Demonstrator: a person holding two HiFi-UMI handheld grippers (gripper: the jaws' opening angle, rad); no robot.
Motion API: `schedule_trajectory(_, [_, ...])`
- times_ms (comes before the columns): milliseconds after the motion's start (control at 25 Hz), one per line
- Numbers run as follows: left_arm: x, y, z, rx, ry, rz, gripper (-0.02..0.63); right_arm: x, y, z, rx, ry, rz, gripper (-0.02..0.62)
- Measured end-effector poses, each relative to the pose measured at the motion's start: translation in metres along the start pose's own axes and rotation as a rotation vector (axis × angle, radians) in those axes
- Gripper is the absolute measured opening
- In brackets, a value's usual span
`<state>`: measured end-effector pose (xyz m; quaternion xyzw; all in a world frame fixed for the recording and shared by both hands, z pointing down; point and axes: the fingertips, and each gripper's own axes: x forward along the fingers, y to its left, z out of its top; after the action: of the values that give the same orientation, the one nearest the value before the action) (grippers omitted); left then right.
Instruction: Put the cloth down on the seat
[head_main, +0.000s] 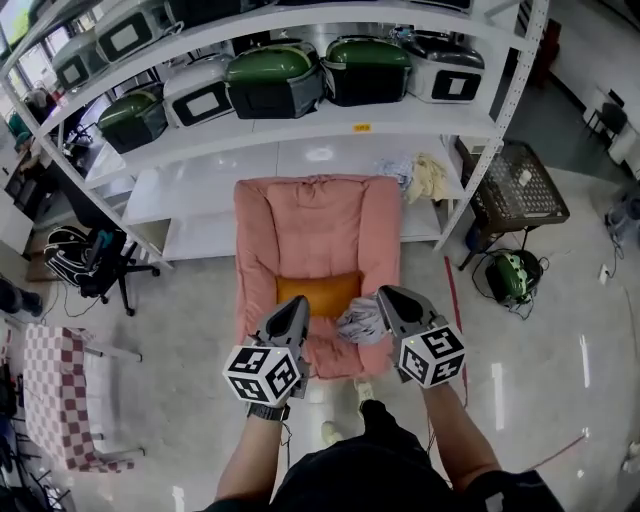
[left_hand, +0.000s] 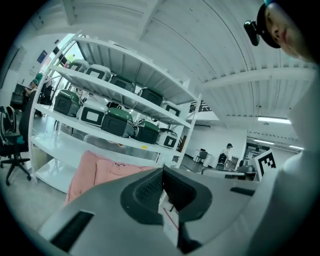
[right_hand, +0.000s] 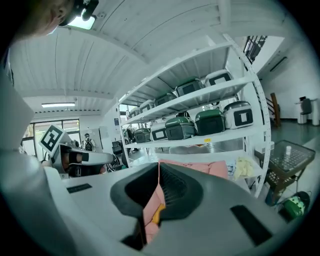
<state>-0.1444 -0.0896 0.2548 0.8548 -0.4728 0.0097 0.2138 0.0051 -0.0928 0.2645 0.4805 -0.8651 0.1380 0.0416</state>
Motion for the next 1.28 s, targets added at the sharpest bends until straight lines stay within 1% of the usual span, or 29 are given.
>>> schedule_trajectory(240, [-0.02,-0.012,0.036,0.06,-0.057,-0.004,0.006,-0.01,0.017,0.042,-0.039,-0.083,0.011,0.008])
schedule_trajectory(400, [-0.032,-0.019,0.056,0.081,-0.097,-0.006,0.006,-0.019,0.026,0.065,-0.064,-0.129,0.019,0.006])
schedule_trajectory(680, [-0.053,-0.027,0.087,0.127,-0.158,0.009,0.006,-0.034,0.038,0.098,-0.092,-0.195,0.024,0.005])
schedule_trajectory(920, [-0.068,-0.032,0.103,0.147,-0.198,0.016,0.006,-0.045,0.044,0.112,-0.098,-0.229,0.021,0.005])
schedule_trajectory(1280, [-0.078,-0.033,0.107,0.156,-0.216,0.023,0.006,-0.05,0.055,0.119,-0.126,-0.254,0.014,0.005])
